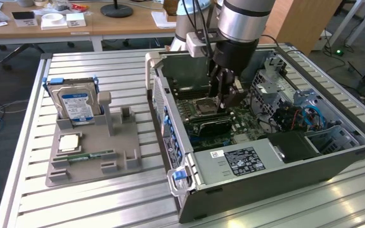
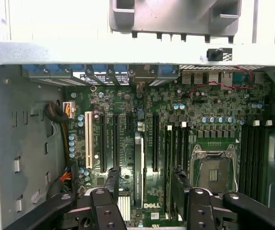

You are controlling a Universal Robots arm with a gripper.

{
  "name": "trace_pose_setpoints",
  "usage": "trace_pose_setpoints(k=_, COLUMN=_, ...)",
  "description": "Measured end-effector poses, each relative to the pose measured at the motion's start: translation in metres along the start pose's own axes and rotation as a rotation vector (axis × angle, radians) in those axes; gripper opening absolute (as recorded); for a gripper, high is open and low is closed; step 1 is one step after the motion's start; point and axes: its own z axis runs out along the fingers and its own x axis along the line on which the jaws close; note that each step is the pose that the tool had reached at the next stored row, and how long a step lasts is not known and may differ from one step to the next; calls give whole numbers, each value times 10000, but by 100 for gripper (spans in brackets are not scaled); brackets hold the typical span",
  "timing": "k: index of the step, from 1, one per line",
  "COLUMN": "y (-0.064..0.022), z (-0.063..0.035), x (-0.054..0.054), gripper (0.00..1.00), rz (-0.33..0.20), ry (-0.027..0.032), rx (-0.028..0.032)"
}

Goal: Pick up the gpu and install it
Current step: 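Insert the gpu into the slot, then press down on the gpu until it lock into place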

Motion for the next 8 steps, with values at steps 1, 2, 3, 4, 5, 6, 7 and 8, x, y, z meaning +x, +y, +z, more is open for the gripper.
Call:
trace_pose_setpoints(k=1, y=0, z=0, x=0, gripper=57, rz=0, ry=-1, rx=0)
trace_pose_setpoints(k=2, y=0, z=0, x=0, gripper=57, rz=0, ry=-1, rx=0)
trace_pose_setpoints(k=3, y=0, z=0, x=0, gripper=57, rz=0, ry=-1, rx=0)
trace_pose_setpoints(k=4, y=0, z=0, x=0, gripper=57, rz=0, ry=-1, rx=0)
trace_pose_setpoints(k=5, y=0, z=0, x=0, gripper=57, rz=0, ry=0, rx=0)
trace_pose_setpoints(k=6, y=0, z=0, x=0, gripper=57, rz=1, ry=0, rx=0)
trace_pose_setpoints(k=7, y=0, z=0, x=0, gripper=57, rz=0, ry=0, rx=0)
trace_pose_setpoints(k=8, y=0, z=0, x=0, gripper=57, rz=0, ry=0, rx=0)
